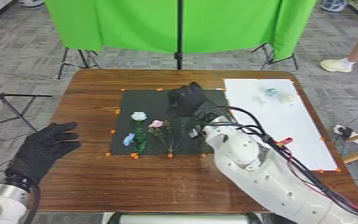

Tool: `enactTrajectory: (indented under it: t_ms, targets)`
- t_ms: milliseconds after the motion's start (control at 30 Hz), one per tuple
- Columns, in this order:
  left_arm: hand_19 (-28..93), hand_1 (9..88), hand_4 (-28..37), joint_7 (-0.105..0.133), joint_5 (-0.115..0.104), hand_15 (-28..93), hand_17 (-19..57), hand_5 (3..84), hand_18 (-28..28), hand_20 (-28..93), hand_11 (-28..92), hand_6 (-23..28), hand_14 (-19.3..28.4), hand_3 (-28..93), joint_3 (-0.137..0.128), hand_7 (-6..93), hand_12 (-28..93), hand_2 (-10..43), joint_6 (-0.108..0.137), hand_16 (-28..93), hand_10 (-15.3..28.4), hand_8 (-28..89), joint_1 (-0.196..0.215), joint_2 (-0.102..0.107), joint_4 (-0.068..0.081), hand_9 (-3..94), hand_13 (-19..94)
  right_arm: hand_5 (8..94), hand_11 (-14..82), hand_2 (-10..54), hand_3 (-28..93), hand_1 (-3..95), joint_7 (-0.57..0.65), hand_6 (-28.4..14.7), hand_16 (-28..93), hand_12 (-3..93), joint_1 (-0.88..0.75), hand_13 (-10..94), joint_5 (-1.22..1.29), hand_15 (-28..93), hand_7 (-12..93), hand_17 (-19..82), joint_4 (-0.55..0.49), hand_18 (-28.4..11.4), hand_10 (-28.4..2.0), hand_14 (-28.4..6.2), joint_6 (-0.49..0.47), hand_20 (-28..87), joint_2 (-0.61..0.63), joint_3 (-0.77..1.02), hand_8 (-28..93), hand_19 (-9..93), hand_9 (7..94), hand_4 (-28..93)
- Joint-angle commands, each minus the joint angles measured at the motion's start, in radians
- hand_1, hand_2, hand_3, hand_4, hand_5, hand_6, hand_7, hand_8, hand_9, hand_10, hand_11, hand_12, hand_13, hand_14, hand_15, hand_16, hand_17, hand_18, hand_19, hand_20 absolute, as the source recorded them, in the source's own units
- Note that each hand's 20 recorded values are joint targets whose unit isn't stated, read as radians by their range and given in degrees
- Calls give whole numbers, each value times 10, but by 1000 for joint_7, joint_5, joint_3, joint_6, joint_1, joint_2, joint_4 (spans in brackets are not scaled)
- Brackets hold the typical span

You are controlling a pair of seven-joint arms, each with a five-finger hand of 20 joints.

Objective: Arrange flowers

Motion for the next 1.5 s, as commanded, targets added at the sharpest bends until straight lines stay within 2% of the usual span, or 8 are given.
enactTrajectory:
  t_ms: [33, 267, 533, 1000, 1067, 1200, 1267, 1500]
  targets:
    - [666, 292, -283, 10, 2, 696, -29, 446, 245, -13, 464, 73, 208, 727, -9, 313, 191, 80, 7, -61, 173, -137, 35, -17, -6, 413, 357, 565, 413, -42, 891, 281, 133, 5, 226, 249, -15, 578, 54, 594, 362, 247, 18, -162, -100, -65, -92, 364, 183, 130, -219, 711, 613, -283]
    - [666, 292, -283, 15, 1, 695, -29, 447, 245, -13, 464, 73, 209, 729, -9, 311, 191, 79, 5, -61, 174, -137, 41, -19, -8, 414, 358, 365, 402, -61, 919, 257, 233, -37, 130, 217, -63, 321, 89, 543, 368, 163, 49, -168, -125, -92, -148, 312, 276, 221, -216, 647, 355, -283]
    - [666, 292, -283, 18, 2, 695, -29, 446, 245, -13, 463, 73, 207, 729, -8, 312, 191, 79, 3, -62, 174, -137, 43, -17, -8, 414, 358, 321, 350, -73, 917, 253, 275, -43, 111, 206, -89, 264, 82, 468, 351, 129, 86, -170, -128, -102, -188, 257, 307, 256, -210, 590, 321, -283]
    - [666, 292, -283, 12, 1, 696, -28, 446, 245, -13, 464, 73, 208, 728, -7, 312, 191, 80, 2, -61, 173, -137, 39, -13, -6, 414, 357, 414, 447, -94, 908, 306, 265, -15, 150, 216, -76, 439, 75, 599, 380, 169, 177, -170, -103, -62, -175, 256, 283, 231, -228, 630, 440, -283]
    - [666, 292, -283, 10, 2, 696, -29, 446, 245, -13, 464, 72, 209, 729, -7, 313, 191, 80, 3, -62, 173, -137, 36, -12, -4, 414, 357, 447, 474, -95, 904, 327, 254, -3, 158, 215, -64, 496, 56, 607, 391, 186, 200, -164, -96, -52, -101, 266, 280, 199, -235, 647, 495, -283]
    - [666, 293, -283, 9, 1, 696, -29, 446, 245, -13, 464, 72, 208, 727, -5, 312, 192, 81, 4, -62, 174, -137, 35, -12, -4, 414, 358, 590, 277, -85, 806, 438, 211, 18, 322, 424, -62, 677, 30, 537, 496, 253, 213, -149, -45, -25, 16, 315, 280, 172, -147, 686, 747, -283]
    - [666, 293, -283, 10, 1, 695, -29, 446, 245, -13, 463, 73, 207, 727, -5, 312, 192, 81, 6, -62, 174, -138, 36, -12, -4, 414, 358, 670, 276, -70, 792, 466, 187, 27, 300, 434, -68, 750, 27, 556, 483, 288, 207, -148, -37, -32, 51, 332, 281, 171, -121, 712, 829, -283]
    - [666, 293, -283, 15, 0, 696, -29, 446, 245, -13, 463, 73, 208, 728, -8, 312, 191, 81, 6, -62, 174, -137, 44, -14, -6, 414, 357, 724, 311, -86, 831, 470, 162, 21, 280, 409, -58, 803, -28, 568, 460, 318, 173, -149, -38, -28, 86, 347, 267, 154, -113, 742, 871, -283]
